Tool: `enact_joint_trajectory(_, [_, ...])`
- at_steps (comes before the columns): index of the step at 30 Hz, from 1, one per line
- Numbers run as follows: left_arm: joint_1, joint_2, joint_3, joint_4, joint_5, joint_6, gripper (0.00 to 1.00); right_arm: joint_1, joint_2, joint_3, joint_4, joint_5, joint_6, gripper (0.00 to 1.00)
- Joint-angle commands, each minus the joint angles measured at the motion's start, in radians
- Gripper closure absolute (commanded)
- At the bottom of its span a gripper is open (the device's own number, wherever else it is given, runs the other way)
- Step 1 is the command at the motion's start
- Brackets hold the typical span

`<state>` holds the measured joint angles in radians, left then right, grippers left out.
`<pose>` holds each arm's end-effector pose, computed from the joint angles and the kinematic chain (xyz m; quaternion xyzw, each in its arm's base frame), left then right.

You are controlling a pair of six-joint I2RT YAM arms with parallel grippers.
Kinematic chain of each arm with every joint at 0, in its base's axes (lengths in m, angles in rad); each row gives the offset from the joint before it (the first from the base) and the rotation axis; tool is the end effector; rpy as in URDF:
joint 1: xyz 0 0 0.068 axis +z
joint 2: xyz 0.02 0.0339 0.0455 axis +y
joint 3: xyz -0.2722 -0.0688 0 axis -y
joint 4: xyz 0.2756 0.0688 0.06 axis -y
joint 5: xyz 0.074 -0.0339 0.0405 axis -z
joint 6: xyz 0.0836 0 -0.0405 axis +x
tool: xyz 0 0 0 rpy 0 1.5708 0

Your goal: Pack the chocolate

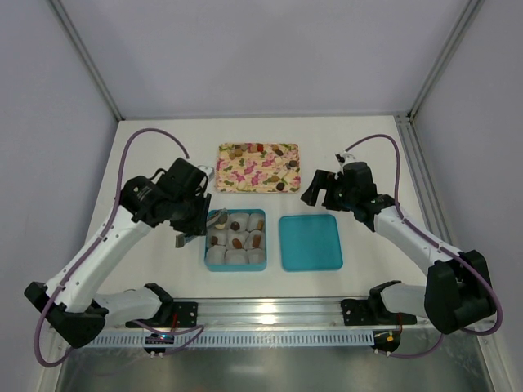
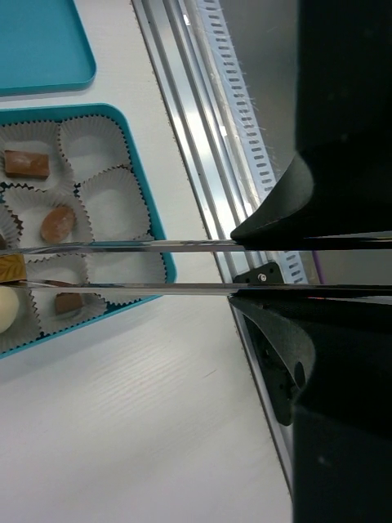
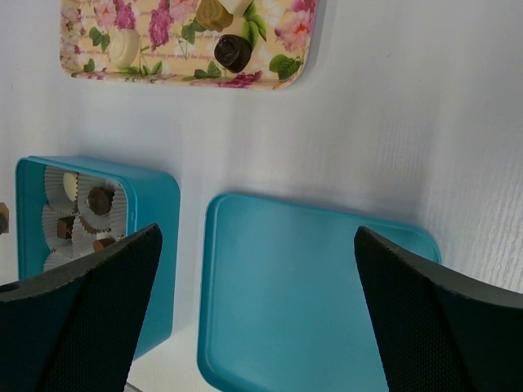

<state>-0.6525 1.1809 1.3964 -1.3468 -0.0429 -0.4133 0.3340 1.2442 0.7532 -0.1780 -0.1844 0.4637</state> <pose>0.1928 -0.1428 0.3403 0.1118 0.9693 -0.0927 0.1983 0.3035 0.1215 0.1974 0.0180 0.8969 0.2449 0.3677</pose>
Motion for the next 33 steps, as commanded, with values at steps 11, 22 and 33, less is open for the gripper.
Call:
enact_joint_trajectory(11, [-0.018, -0.153, -0.128, -0.077, 0.04, -0.076, 0.73, 0.007, -0.003, -0.008, 0.057, 0.0, 0.024, 0.0])
enact_joint_trajectory(22, [-0.059, -0.175, -0.16, -0.129, 0.04, -0.134, 0.73, 0.005, -0.003, -0.018, 0.064, -0.001, 0.027, 0.0])
enact_joint_trajectory(33, [-0.076, -0.194, -0.197, -0.173, 0.028, -0.163, 0.73, 0.005, 0.006, -0.031, 0.091, -0.009, 0.03, 0.0])
